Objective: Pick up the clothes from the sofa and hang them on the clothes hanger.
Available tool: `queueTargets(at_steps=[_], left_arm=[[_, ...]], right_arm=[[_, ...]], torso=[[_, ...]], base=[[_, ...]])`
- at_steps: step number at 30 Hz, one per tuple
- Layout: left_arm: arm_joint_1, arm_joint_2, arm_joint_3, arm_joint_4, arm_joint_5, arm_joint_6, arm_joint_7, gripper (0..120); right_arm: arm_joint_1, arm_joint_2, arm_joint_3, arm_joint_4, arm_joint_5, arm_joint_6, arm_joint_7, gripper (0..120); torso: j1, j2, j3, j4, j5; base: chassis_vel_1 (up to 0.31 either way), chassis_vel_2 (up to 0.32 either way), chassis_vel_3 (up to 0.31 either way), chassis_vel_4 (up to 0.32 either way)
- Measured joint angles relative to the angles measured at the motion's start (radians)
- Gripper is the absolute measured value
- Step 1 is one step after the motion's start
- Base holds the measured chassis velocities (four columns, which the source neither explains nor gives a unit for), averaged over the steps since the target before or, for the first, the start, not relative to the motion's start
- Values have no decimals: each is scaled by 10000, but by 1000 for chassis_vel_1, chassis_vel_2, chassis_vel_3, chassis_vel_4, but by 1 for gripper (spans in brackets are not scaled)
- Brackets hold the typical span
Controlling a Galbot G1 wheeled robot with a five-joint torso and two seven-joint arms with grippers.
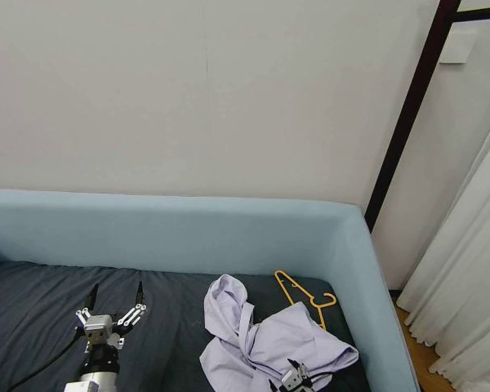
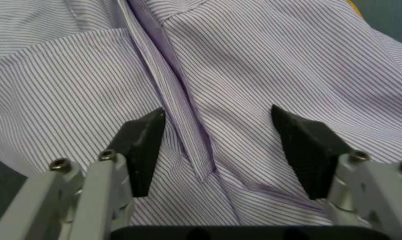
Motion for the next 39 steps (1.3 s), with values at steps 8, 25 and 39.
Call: queueTargets(at_steps=[8, 25, 39], left_arm=[[2, -8, 26, 97, 1, -57, -45, 100], [-257, 104, 151, 358, -50, -58, -58, 100], [-352, 172, 122, 419, -196, -81, -106, 100]], right_arm=[[-136, 129, 107, -53, -347, 233, 149, 29], [22, 149, 691, -627, 581, 2045, -1513, 0], [618, -1147, 2648, 2817, 9138, 2559, -5711, 0]], torso=[[0, 0, 0, 1, 0], [0, 0, 1, 0, 1], [0, 0, 0, -1, 0]], base=[[0, 0, 0, 0], [0, 0, 0, 0], [0, 0, 0, 0]])
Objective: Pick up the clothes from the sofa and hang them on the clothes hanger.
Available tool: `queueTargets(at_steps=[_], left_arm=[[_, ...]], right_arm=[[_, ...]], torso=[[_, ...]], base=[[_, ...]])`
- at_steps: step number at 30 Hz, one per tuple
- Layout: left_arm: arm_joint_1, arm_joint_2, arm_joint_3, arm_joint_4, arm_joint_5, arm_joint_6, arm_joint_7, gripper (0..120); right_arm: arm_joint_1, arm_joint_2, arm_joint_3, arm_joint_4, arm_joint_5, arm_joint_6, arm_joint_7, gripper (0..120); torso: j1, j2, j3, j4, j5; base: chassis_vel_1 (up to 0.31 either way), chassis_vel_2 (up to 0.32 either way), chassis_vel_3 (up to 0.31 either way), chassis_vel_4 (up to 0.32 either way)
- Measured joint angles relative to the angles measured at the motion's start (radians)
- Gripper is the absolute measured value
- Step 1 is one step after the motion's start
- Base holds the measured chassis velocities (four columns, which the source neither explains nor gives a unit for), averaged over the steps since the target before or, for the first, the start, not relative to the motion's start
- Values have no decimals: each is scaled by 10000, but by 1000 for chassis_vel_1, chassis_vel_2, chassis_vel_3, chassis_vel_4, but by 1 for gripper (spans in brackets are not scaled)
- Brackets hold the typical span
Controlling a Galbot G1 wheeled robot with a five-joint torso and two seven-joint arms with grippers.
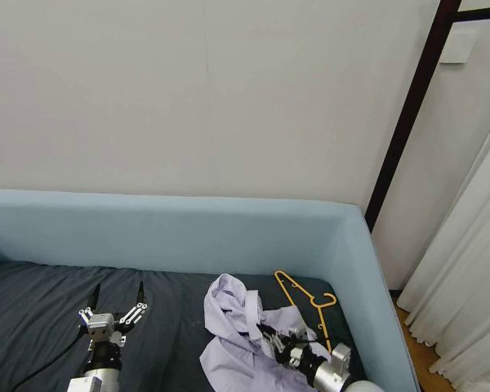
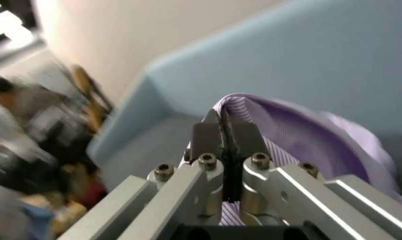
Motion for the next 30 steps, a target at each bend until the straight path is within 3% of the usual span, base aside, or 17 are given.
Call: queueTargets(at_steps=[7, 17, 21, 25, 30], left_arm=[[33, 14, 0, -71, -11, -21, -34, 100], [117, 11, -48, -202, -27, -36, -67, 100], [141, -35, -61, -267, -27, -39, -77, 100], [188, -100, -95, -286, -28, -106, -110, 100], [241, -173, -108, -286, -9, -185, -117, 100]], right_arm=[[1252, -5, 436, 197, 1826, 450, -800, 0], [4374, 47, 359, 814, 3131, 625, 631, 0], [6522, 264, 24, 772, 3567, 624, 1771, 0], [7761, 512, 61, 701, 3857, 554, 2395, 0], [7854, 448, -17, 1076, 3916, 445, 2688, 0]], torso=[[0, 0, 1, 2, 1], [1, 0, 1, 1, 1], [1, 0, 0, 4, -1], [1, 0, 0, 4, -1], [1, 1, -1, 2, -4]], base=[[0, 0, 0, 0], [0, 0, 0, 0], [0, 0, 0, 0], [0, 0, 0, 0], [0, 0, 0, 0]])
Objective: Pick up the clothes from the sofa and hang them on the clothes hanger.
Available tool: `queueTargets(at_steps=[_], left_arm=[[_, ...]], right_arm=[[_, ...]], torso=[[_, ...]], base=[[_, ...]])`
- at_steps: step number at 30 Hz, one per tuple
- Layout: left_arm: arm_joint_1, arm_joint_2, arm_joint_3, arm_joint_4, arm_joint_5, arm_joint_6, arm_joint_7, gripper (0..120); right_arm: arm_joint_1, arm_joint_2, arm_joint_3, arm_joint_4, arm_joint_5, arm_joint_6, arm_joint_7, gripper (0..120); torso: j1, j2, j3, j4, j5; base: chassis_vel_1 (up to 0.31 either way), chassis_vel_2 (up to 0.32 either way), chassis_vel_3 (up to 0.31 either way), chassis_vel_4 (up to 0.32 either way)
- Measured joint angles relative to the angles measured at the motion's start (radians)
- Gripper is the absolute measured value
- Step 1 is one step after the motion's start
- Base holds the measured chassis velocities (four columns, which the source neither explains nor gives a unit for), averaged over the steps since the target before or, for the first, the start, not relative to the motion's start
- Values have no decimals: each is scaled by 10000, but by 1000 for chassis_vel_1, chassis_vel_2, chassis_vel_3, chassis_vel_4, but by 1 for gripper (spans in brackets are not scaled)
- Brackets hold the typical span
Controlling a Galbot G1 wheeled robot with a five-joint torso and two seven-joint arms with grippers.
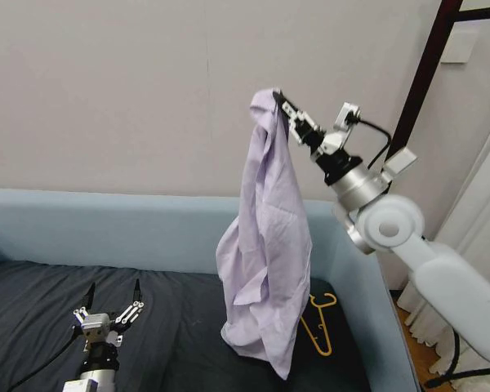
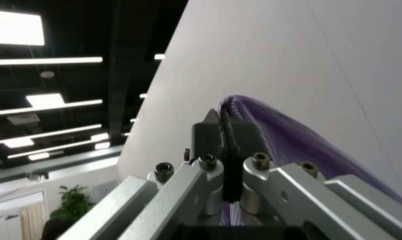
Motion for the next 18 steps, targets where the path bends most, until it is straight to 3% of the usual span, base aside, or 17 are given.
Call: queueTargets(at_steps=[3, 5, 7, 8, 12, 14, 18], left_arm=[[11, -29, 0, -4, 9, -8, -3, 100], [35, -55, 3, -5, 20, -18, -7, 100], [58, -51, 6, -6, 29, -27, -8, 100], [58, -51, 6, -6, 29, -27, -8, 100], [103, -43, 6, -52, 31, -30, -14, 100], [107, -44, 7, -58, 31, -30, -14, 100], [132, 1, 12, -4, 26, -30, -19, 100]], right_arm=[[-365, -114, -131, 128, -218, -84, 12, 0], [-1556, -377, -508, 293, -950, -193, 0, 0], [-3875, -612, -992, 245, -2700, -780, 507, 0], [-3875, -612, -992, 245, -2700, -780, 507, 0], [-6298, -444, -1107, -878, -4097, -2377, 1587, 0], [-6517, -395, -1120, -1050, -4168, -2464, 1684, 0], [-8062, 313, -1035, -2690, -5153, -2602, 1756, 0]], torso=[[-1, 0, 0, -2, 2], [0, 0, 0, -1, 2], [-1, 0, 0, -4, 8], [-1, 0, 0, -4, 8], [-2, 0, 0, -3, 7], [-2, 0, 0, -2, 7], [-2, 0, 1, -3, 6]], base=[[0, 0, 0, 0], [0, 0, 0, 0], [0, 0, 0, 0], [0, 0, 0, 0], [0, 0, 0, 0], [0, 0, 0, 0], [0, 0, 0, 0]])
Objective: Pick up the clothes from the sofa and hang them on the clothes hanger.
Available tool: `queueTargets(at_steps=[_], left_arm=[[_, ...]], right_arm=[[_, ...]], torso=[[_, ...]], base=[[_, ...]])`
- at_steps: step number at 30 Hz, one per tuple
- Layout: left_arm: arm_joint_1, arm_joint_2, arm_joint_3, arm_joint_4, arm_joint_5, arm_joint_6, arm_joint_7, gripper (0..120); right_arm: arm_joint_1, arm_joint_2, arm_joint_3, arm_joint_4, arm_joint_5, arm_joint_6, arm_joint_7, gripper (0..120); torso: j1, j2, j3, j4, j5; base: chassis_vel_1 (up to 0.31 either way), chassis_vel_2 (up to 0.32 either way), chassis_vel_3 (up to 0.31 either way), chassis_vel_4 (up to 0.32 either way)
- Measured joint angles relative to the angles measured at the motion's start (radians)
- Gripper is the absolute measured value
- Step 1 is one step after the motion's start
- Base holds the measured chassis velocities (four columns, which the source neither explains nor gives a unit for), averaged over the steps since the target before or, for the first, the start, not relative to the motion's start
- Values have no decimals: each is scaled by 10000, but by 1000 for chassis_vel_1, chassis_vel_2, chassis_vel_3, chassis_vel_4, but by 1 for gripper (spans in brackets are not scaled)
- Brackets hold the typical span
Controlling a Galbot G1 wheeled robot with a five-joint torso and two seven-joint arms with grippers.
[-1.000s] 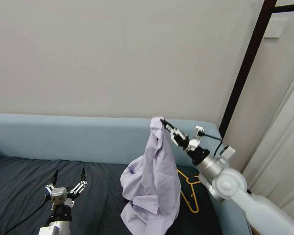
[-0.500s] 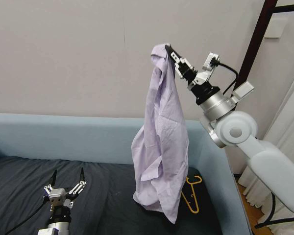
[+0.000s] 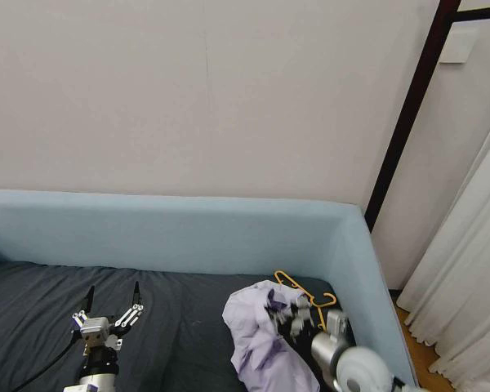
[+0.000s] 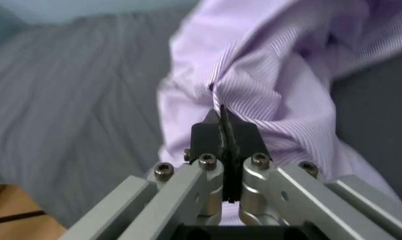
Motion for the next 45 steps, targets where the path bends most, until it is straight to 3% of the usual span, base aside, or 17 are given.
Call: queueTargets(at_steps=[8, 13, 20, 23, 25, 28, 29, 32, 38, 45], left_arm=[[-6, 40, 70, 52, 5, -4, -1, 100], [69, 5, 114, 15, 40, -69, 15, 100], [172, -12, 138, -41, 79, -152, 45, 100], [202, -1, 149, -45, 91, -182, 53, 100], [207, 5, 149, -45, 92, -191, 55, 100], [220, 20, 149, -43, 96, -205, 59, 100], [220, 20, 149, -43, 96, -205, 59, 100], [215, 62, 142, -40, 95, -206, 59, 100], [216, 128, 39, -12, 58, -172, 54, 100], [221, 110, 6, 14, 55, -166, 40, 100]], right_arm=[[-71, 586, 772, -685, -511, 685, 319, 4], [-213, 661, 1386, -192, -837, 1576, 675, 23], [-807, 599, 1610, 336, -1325, 1889, 1623, 47], [-1442, 499, 1469, 694, -2696, 2306, 1813, 61], [-1634, 453, 1333, 815, -3292, 2383, 1813, 64], [-1911, 374, 707, 791, -6002, 2445, 1755, 79], [-1911, 374, 707, 791, -6002, 2445, 1755, 79], [-1700, 334, 213, 337, -7885, 2199, 1653, 92], [-1266, 205, -366, -366, -9873, 1145, 1865, 100], [-1211, 265, -455, -594, -10222, 452, 2455, 100]], torso=[[0, 0, 0, 4, 0], [0, 0, 0, 3, -3], [0, 0, 0, 2, -3], [0, 0, 0, 1, -1], [1, 0, 0, -1, -2], [0, 1, 0, 1, -2], [0, 1, 0, 1, -2], [1, 0, 0, 3, -1], [2, -1, 0, 3, -1], [2, -1, 0, 2, -2]], base=[[0, 0, 0, 0], [0, 0, 0, 0], [0, 0, 0, 0], [0, 0, 0, 0], [0, 0, 0, 0], [0, 0, 0, 0], [0, 0, 0, 0], [0, 0, 0, 0], [0, 0, 0, 0], [0, 0, 0, 0]])
